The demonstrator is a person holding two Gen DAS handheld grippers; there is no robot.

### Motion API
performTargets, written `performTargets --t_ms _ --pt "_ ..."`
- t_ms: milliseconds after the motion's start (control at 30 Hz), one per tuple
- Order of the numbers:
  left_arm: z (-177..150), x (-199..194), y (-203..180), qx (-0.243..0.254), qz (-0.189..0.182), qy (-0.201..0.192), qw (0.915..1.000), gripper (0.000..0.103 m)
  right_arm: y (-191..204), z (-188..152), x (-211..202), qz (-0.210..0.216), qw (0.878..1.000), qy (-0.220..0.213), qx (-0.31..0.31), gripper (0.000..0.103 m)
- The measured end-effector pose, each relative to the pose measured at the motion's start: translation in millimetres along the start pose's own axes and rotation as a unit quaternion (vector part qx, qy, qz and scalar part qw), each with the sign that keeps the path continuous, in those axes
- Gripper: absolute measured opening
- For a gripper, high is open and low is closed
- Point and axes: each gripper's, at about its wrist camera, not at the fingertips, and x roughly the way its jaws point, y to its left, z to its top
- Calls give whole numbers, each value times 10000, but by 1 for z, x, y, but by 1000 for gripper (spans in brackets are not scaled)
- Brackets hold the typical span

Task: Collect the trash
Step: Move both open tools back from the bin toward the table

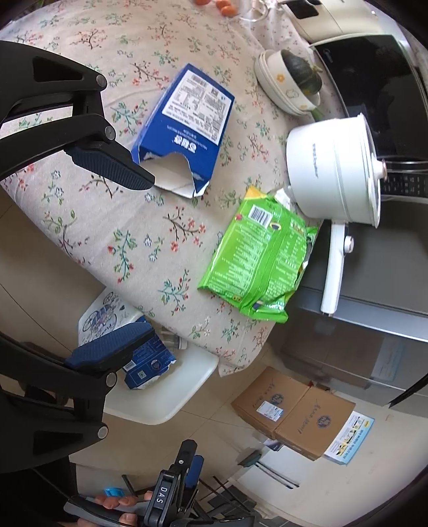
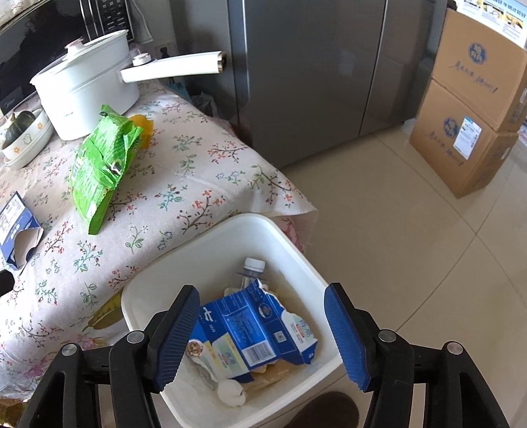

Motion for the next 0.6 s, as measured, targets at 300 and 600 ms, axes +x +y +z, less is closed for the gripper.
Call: performTargets --t_ms 300,600 --pt "-8 -13 50 -448 343 62 9984 86 27 5 2 72 9998 20 -208 71" --pt "-13 -23 112 -1033 545 301 9927 86 64 14 2 244 9984 15 -517 74"
